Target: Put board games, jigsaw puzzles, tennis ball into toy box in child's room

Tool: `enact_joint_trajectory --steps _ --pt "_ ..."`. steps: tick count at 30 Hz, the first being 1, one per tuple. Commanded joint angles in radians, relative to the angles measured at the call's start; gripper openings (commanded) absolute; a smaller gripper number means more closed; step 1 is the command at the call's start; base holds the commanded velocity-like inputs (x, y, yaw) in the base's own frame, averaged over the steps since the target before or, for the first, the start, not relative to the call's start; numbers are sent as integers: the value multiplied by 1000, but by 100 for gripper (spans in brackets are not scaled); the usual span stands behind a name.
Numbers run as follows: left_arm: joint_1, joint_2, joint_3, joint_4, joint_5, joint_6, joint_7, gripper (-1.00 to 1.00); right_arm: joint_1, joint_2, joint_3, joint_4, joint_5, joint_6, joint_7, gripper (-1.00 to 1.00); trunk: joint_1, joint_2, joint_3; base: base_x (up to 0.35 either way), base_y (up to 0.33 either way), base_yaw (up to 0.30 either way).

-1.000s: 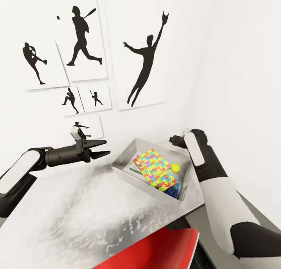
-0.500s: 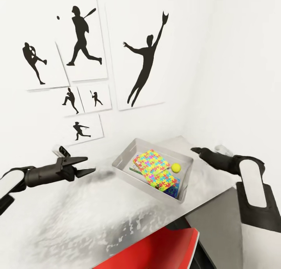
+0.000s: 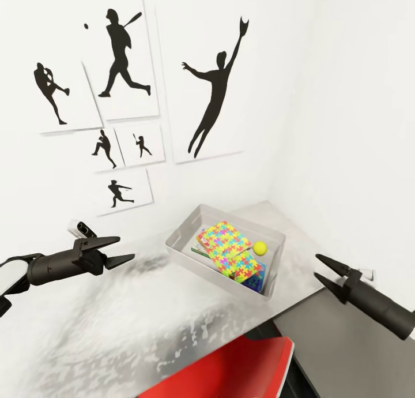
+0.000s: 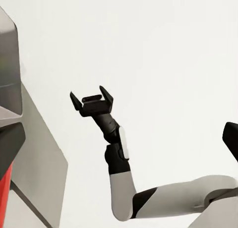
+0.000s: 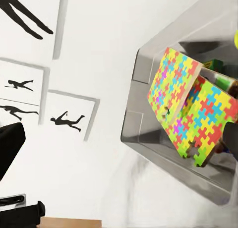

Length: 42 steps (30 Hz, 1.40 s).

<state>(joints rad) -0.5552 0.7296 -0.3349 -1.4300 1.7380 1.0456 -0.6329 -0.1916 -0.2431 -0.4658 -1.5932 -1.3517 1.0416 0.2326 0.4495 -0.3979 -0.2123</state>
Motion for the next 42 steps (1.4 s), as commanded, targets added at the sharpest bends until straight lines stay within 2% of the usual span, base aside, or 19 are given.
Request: enact_joint_trajectory --steps 1,4,5,8,14,28,42 --pt "-2 1 -3 1 -2 2 -7 100 0 2 -5 1 29 4 15 100 0 -2 -2 -93 0 0" --pt "-2 1 -3 0 -1 2 -7 100 2 4 -28 1 51 5 25 100 0 -2 -2 -154 0 0" --pt "-2 1 -3 0 -1 1 -7 100 3 5 -61 1 62 6 39 100 0 -2 -2 -69 0 0" --pt "-2 2 -3 0 -2 1 -7 100 3 6 -72 2 67 6 46 100 0 -2 -2 -30 0 0" --pt "-2 4 -3 0 -2 2 -8 100 3 10 -75 2 69 6 47 100 0 -2 -1 -104 27 -59" --pt "-2 9 -1 0 -2 2 -8 100 3 10 -74 2 68 6 49 100 0 -2 12 -239 156 -231" --pt "-2 10 -1 0 -3 2 -8 100 3 11 -70 1 69 5 49 100 0 -2 31 -26 21 -204"
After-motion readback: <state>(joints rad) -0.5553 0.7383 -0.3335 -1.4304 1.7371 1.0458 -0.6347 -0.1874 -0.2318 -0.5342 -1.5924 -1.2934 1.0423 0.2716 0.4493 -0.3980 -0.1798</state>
